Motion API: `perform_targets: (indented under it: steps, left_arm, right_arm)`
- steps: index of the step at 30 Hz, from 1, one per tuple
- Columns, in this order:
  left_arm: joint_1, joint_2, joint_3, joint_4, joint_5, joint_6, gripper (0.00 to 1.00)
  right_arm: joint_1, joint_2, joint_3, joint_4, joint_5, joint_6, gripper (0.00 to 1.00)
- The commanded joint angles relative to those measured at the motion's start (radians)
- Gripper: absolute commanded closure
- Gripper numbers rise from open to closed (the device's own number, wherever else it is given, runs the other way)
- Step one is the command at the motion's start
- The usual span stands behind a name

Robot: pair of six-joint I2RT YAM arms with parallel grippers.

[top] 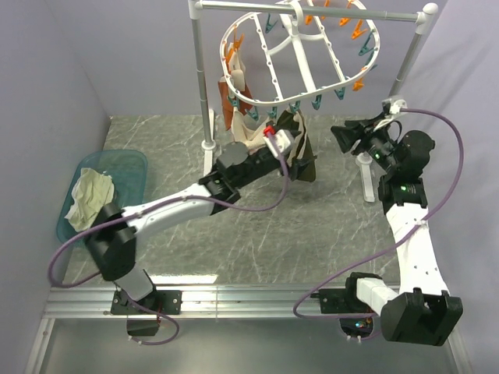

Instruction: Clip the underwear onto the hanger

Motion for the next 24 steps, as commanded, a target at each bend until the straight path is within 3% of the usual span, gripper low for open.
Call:
perform_targets:
  steps: [1,5,13,19,24]
  left_arm:
    - [-0.027,0.102,0.123,0.168,-0.146,-0.057,0.21]
    - [-0.031,0.241,0.231,0.270,-0.178,-0.157,0.22]
    - [-0.070,0.493,0.481,0.369,-0.331,-0.200,0.27]
    - [-0.077,0.686,0.688,0.430,-0.450,-0.189,0.27]
    - [-0.077,0.781,0.766,0.556,-0.499,-0.137,0.29]
  right_arm:
    - [-0.045,-0.013,0.065,0.041,0.065,0.030,0.43]
    - [-0.082,-0.053,0.101,-0.019,0.101,0.031,0.43]
    - [-0.138,-0.032,0.204,-0.127,0.172,0.094,0.44]
    - [-0.164,0.005,0.244,-0.130,0.146,0.142,0.44]
    - [-0.169,0.015,0.250,-0.131,0.126,0.140,0.44]
